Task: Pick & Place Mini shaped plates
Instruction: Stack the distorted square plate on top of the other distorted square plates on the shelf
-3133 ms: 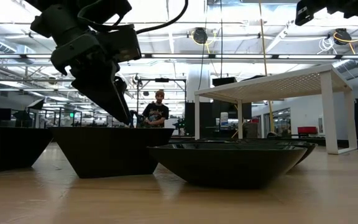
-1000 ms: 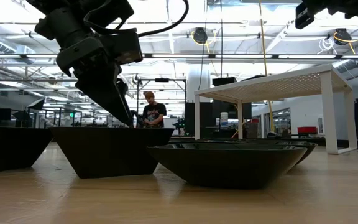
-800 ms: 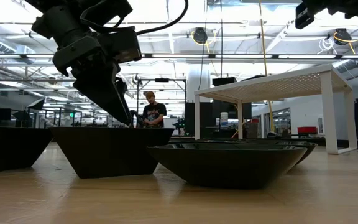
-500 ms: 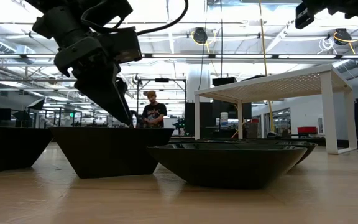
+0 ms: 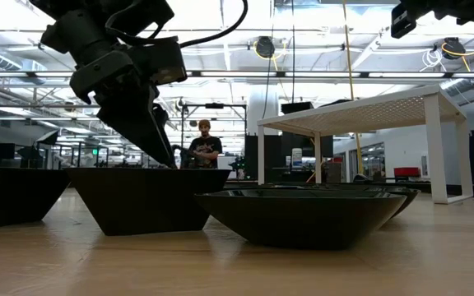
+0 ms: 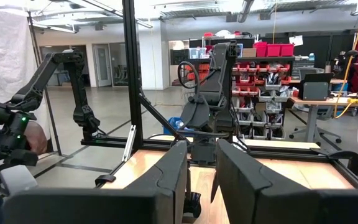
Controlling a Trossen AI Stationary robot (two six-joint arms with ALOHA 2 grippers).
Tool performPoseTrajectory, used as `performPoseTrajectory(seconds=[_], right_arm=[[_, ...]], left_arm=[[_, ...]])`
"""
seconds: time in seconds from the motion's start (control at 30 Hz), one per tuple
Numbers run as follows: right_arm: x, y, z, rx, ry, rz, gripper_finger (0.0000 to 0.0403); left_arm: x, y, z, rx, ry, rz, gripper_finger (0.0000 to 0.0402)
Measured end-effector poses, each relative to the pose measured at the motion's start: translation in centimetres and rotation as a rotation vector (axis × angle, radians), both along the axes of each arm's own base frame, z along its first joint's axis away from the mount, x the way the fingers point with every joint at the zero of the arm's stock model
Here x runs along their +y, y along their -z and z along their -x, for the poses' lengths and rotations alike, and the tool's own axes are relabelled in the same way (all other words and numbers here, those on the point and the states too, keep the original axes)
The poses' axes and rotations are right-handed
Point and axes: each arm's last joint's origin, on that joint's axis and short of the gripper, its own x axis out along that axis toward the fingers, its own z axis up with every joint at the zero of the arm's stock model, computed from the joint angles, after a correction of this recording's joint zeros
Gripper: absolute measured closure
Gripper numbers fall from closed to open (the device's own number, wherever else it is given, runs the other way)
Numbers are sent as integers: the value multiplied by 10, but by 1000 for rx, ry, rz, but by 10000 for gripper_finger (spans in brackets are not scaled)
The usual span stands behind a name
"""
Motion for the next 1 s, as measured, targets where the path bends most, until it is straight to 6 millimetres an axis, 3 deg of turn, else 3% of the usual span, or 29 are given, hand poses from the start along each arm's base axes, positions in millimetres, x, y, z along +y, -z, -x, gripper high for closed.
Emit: performPoseTrajectory(seconds=[1.0], right_arm=[[0, 0, 0, 0, 0, 0, 330]], left_arm=[[-4, 4, -1, 9, -8, 21, 158]])
